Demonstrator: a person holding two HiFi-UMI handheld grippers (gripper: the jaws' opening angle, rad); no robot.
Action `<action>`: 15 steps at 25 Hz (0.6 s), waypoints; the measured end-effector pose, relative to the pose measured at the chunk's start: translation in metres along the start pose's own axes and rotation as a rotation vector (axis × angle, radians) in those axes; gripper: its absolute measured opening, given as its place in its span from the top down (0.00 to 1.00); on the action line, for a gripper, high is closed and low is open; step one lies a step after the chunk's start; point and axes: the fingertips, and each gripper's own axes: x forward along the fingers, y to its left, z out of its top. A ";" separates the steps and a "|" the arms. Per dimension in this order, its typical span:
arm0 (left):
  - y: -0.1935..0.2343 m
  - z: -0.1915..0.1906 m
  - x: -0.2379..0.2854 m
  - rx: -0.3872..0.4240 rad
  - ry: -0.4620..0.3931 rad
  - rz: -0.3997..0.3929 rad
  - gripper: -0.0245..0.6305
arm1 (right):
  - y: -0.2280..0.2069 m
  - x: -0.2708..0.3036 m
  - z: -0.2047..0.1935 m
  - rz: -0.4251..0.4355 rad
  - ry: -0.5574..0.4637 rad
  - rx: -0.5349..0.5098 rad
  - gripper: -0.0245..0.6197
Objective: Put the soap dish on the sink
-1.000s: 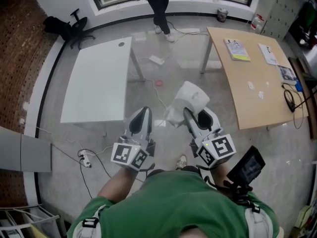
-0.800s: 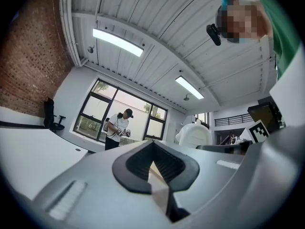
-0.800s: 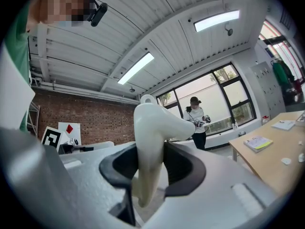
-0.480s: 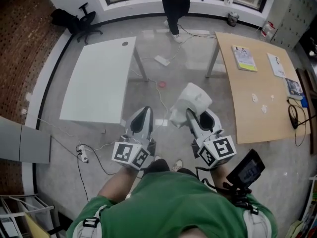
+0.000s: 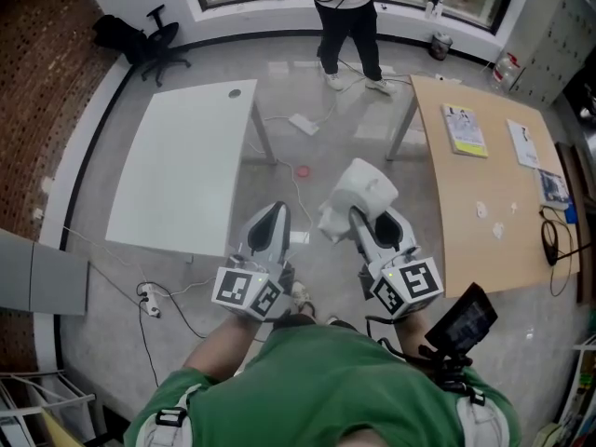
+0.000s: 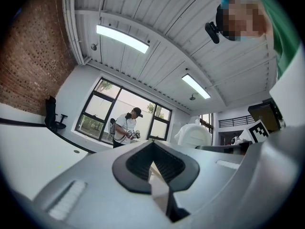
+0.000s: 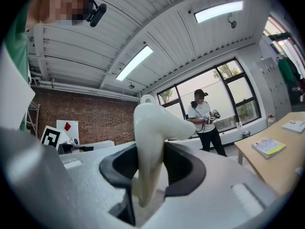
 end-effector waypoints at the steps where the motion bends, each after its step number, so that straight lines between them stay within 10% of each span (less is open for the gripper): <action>1: 0.005 0.002 0.007 0.000 -0.004 -0.004 0.95 | -0.002 0.008 0.002 -0.002 -0.001 -0.004 0.75; 15: 0.076 0.022 0.069 0.017 -0.017 -0.047 0.95 | -0.020 0.103 0.016 -0.032 -0.030 -0.021 0.75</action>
